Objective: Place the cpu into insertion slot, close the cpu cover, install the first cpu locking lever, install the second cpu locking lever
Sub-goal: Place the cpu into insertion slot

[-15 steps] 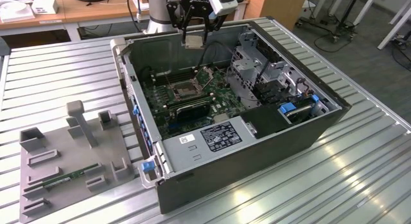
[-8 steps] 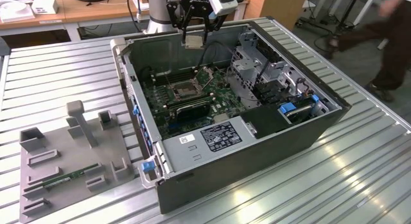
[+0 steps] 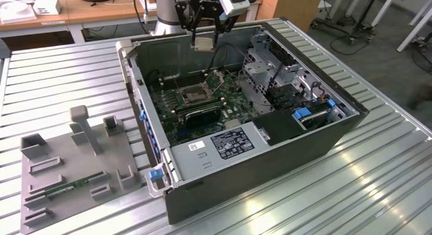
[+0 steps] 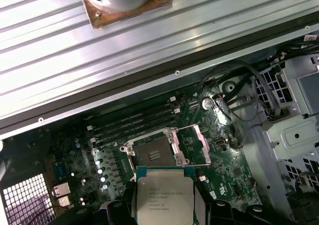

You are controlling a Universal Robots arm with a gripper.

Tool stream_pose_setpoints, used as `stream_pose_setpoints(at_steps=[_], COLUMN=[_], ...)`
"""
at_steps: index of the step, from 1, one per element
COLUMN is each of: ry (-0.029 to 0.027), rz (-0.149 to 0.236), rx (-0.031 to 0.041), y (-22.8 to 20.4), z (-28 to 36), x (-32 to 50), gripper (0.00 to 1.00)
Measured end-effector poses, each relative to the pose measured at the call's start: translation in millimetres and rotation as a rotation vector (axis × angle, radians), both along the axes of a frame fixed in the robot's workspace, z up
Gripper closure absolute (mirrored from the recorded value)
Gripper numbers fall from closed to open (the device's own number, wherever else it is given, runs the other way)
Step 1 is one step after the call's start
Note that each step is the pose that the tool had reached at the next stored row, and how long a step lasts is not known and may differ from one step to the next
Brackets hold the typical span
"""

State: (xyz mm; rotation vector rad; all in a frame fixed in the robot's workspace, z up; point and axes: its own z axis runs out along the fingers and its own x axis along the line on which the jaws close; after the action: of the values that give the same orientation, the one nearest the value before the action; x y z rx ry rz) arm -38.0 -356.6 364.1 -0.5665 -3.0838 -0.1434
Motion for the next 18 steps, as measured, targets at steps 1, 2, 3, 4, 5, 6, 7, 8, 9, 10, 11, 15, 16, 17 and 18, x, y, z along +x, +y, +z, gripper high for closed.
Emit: stream_pose_setpoints(at_steps=[1,2,3,4,5,6,7,8,9,10,11,15,16,17,18], ry=[0.0000,0.0000,0.0000,0.0000,0.0000,-0.0001,0.0000,-0.0001,0.0000,-0.0001,0.0000,-0.0001,0.0000,-0.0001,-0.0001], rz=[-0.016,-0.034,-0.052,-0.070,-0.088,-0.106,-0.124,-0.143,-0.162,-0.180,-0.198,-0.270,-0.288,-0.305,-0.325], rx=[0.0000,0.0000,0.0001,0.0001,0.0001,0.0002,0.0001,0.0001,0.0002,0.0001,0.0001,0.0002,0.0002,0.0002,0.0002], y=[0.0,0.0,0.0,0.0,0.0,0.0,0.0,0.0,0.0,0.0,0.0,0.0,0.0,0.0,0.0], z=[-0.1,-0.2,-0.4,-0.6,-0.7,-0.9,-1.0,-1.2,-1.4,-1.6,-1.7,-2.5,-2.7,-2.9,-3.1], x=[0.0,0.0,0.0,0.0,0.0,0.0,0.0,0.0,0.0,0.0,0.0,0.0,0.0,0.0,0.0], gripper=[0.45,0.45,0.45,0.45,0.45,0.45,0.45,0.45,0.45,0.45,0.45,0.45,0.45,0.45,0.45])
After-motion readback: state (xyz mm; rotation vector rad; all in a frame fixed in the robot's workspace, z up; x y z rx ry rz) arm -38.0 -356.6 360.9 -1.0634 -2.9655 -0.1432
